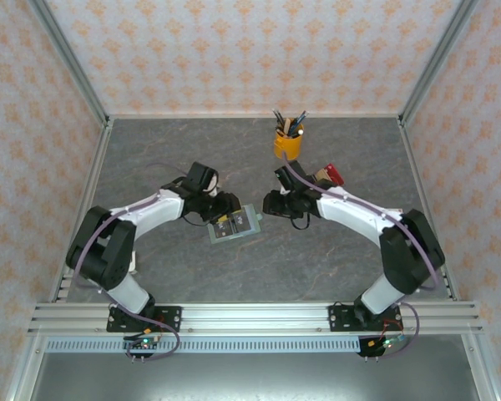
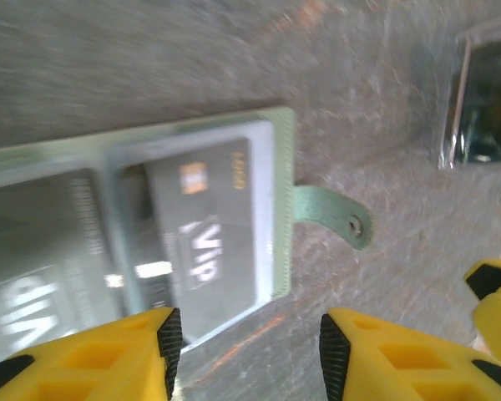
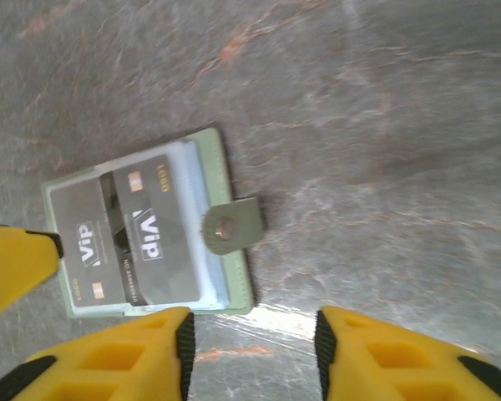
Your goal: Take the credit cards out of the card holder
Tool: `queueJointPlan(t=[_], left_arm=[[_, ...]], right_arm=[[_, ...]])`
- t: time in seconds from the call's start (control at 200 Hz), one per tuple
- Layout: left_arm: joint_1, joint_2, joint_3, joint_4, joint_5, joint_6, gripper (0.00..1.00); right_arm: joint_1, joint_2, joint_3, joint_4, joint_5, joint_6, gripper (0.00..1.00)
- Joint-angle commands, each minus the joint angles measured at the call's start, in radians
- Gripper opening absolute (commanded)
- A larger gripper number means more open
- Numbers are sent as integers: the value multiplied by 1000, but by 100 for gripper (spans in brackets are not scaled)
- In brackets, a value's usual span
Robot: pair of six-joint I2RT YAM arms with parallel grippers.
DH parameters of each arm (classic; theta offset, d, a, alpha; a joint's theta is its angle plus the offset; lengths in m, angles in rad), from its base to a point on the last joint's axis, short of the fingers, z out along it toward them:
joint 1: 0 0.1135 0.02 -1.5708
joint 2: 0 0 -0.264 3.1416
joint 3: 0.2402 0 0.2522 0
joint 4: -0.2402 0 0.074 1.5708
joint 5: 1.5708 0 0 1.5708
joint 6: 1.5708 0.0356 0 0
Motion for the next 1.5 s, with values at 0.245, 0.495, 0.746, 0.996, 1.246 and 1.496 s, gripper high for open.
queueJointPlan(t=[0.245, 0.495, 0.746, 0.996, 1.246, 1.496], left_arm=[[23, 29, -119, 200, 36, -136, 39], [25, 99, -92, 210, 40, -133, 34], [28, 119, -106, 250, 83, -113, 32], [36, 118, -120, 328, 142, -85, 22], [59, 99, -168, 420, 186, -87, 14], [66, 61, -199, 468, 214, -76, 5]], right_arm=[[73, 246, 194, 3, -77, -36, 25], [67, 352, 221, 18, -93, -17, 24], [54, 403, 203, 3, -73, -1, 24], [49, 429, 180, -9, -62, 16, 22], [48, 441, 176, -30, -31, 19, 21], [48, 457, 170, -48, -5, 17, 20]])
